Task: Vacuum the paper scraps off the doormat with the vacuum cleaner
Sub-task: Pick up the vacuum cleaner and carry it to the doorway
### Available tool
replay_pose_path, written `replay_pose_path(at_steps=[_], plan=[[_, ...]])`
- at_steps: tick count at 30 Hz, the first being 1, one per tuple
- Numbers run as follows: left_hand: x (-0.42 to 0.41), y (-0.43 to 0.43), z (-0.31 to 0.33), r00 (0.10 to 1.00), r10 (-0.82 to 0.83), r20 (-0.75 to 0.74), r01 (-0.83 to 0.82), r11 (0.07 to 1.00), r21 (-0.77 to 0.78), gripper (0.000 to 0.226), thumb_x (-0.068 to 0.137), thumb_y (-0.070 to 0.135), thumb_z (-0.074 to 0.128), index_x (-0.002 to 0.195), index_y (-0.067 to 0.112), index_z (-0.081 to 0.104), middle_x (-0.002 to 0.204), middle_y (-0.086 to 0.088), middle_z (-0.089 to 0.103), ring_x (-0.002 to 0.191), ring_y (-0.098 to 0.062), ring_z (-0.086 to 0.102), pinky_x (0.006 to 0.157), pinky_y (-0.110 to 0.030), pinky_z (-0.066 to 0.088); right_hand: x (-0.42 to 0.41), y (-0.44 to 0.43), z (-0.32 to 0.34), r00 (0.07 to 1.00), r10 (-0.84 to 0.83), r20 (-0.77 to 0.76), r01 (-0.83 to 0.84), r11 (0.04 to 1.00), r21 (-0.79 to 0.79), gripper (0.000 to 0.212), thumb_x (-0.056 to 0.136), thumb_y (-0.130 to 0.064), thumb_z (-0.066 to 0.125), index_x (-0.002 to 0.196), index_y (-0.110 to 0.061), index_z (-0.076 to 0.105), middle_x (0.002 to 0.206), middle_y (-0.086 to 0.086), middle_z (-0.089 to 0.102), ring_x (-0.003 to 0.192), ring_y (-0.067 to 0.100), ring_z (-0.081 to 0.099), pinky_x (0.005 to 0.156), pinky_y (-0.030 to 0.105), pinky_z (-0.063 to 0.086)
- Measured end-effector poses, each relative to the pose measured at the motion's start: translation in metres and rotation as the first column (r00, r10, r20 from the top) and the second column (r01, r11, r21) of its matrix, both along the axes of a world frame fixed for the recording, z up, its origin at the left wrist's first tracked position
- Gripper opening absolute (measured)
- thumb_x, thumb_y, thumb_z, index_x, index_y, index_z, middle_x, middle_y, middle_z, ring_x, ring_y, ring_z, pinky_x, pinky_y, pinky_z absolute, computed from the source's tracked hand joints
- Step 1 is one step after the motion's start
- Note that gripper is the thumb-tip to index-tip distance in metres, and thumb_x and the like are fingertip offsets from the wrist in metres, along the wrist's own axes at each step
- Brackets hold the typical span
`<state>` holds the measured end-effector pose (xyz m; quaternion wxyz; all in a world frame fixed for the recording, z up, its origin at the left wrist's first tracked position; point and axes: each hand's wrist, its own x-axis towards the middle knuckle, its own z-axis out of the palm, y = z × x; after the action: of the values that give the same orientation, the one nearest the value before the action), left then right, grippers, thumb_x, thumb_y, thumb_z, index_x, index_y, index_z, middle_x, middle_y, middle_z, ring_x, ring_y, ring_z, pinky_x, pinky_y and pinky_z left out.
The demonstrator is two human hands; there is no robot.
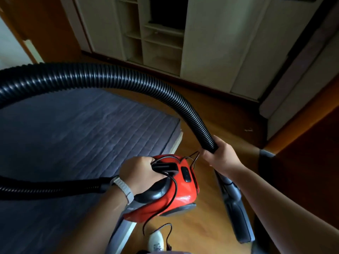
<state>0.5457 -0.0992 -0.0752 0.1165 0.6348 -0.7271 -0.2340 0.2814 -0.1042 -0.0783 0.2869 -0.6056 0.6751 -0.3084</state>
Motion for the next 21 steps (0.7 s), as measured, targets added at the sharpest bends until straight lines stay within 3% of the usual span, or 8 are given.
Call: replay_pose_path(at_steps=[4, 9, 12, 17, 21], plan=[[-0.008, -0.073, 0.0, 0.996, -0.086, 0.04, 0.088, 0.995, -0.057, 0.061, 0.054, 0.08, 0.06, 0.071, 0.022, 0.065, 0.066, 0.006, 0.068, 0.066, -0.015, 0.063, 0.065, -0.028, 0.054, -0.007, -0.042, 0.006, 0.994, -0.108, -0.003, 0.107, 0.992, -0.059, 0.024, 0.08, -0.023, 0.075, 0.083, -0.033, 0.054, 0.068, -0.005, 0.062, 0.06, 0.018, 0.063, 0.055, 0.031, 0.05], [-0.03, -0.14, 0.005, 0.976, -0.204, 0.073, 0.211, 0.972, -0.105, 0.045, 0.064, 0.066, 0.067, 0.063, 0.021, 0.059, 0.057, 0.007, 0.061, 0.06, -0.016, 0.06, 0.053, -0.025, 0.043, -0.029, -0.078, 0.007, 0.977, -0.215, 0.007, 0.215, 0.975, -0.062, 0.024, 0.082, -0.025, 0.076, 0.089, -0.034, 0.055, 0.07, -0.006, 0.062, 0.057, 0.013, 0.061, 0.054, 0.031, 0.051], [-0.049, -0.178, 0.005, 0.964, -0.25, 0.087, 0.256, 0.964, -0.077, 0.045, 0.064, 0.066, 0.069, 0.064, 0.021, 0.061, 0.058, 0.007, 0.063, 0.059, -0.014, 0.06, 0.051, -0.024, 0.042, -0.05, -0.103, 0.005, 0.965, -0.264, -0.004, 0.263, 0.962, -0.069, 0.022, 0.081, -0.025, 0.075, 0.087, -0.031, 0.056, 0.072, -0.002, 0.065, 0.06, 0.018, 0.065, 0.056, 0.036, 0.054], [-0.097, -0.233, -0.002, 0.963, -0.261, 0.072, 0.262, 0.965, 0.0, 0.042, 0.062, 0.062, 0.072, 0.067, 0.02, 0.064, 0.059, 0.005, 0.065, 0.059, -0.014, 0.063, 0.055, -0.03, 0.053, -0.096, -0.153, -0.007, 0.96, -0.278, 0.038, 0.28, 0.957, -0.069, 0.022, 0.082, -0.023, 0.074, 0.086, -0.034, 0.055, 0.07, -0.005, 0.063, 0.057, 0.012, 0.061, 0.053, 0.031, 0.052], [-0.146, -0.283, -0.004, 0.959, -0.267, 0.094, 0.266, 0.964, 0.027, 0.041, 0.062, 0.062, 0.073, 0.065, 0.022, 0.063, 0.058, 0.007, 0.064, 0.057, -0.012, 0.061, 0.051, -0.027, 0.048, -0.145, -0.205, -0.02, 0.959, -0.271, 0.082, 0.277, 0.958, -0.073, 0.021, 0.083, -0.025, 0.073, 0.085, -0.033, 0.054, 0.07, -0.001, 0.063, 0.057, 0.018, 0.062, 0.054, 0.038, 0.053]])
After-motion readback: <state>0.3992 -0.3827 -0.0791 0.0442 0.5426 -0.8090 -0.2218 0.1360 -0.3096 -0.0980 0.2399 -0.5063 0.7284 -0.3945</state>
